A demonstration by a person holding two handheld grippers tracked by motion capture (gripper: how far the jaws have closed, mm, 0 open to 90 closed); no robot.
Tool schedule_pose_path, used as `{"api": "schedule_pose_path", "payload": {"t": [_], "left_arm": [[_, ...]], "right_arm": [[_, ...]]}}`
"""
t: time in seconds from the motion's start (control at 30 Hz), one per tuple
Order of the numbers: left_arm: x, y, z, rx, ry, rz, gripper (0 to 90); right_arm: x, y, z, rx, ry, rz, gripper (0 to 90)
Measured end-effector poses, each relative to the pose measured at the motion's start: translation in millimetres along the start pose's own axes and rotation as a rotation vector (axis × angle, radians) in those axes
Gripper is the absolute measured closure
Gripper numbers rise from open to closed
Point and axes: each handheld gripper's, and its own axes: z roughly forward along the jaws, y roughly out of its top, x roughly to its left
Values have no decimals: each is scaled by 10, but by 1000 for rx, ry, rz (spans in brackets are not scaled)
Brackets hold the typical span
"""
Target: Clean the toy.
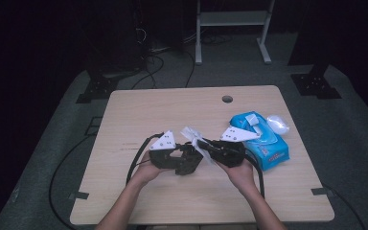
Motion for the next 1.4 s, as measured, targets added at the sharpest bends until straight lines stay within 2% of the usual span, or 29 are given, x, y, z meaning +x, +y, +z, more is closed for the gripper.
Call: {"api": "schedule_pose_path", "payload": {"t": [0.13, 0.23, 0.4, 0.47, 0.6, 0.77, 0.9, 1.13, 1.23, 1.27, 1.4], "left_arm": [[9, -14, -25, -8, -1, -7, 583], [-2, -15, 7, -2, -3, -5, 583], [-10, 1, 21, 1, -4, 2, 583], [-10, 2, 14, 6, -1, 6, 583], [-7, -18, 20, 12, -5, 3, 584], [-24, 0, 62, 7, -11, 1, 583], [-24, 9, 96, 17, -21, -6, 584], [-33, 23, 202, 64, -41, -3, 580], [-39, 31, 233, 100, -42, 18, 580], [-29, 31, 238, 103, -61, 2, 602], [-4, -13, 308, 163, -74, -15, 617]], "right_arm": [[-83, -85, -16, 28, -36, 17, 844], [-74, -95, -22, 24, -30, 29, 844], [22, -6, -4, 0, -9, -17, 844], [0, -23, -11, 7, -7, -8, 844], [-64, -106, -22, 37, -39, 4, 844], [2, -66, -32, 19, -28, -12, 844], [-44, -106, -56, 24, -33, -3, 843], [-144, -258, -105, 49, -61, 27, 843], [-193, -343, -105, 68, -68, 44, 843], [-209, -384, -97, 80, -71, 57, 842], [-251, -500, -68, 101, -68, 86, 842]]}}
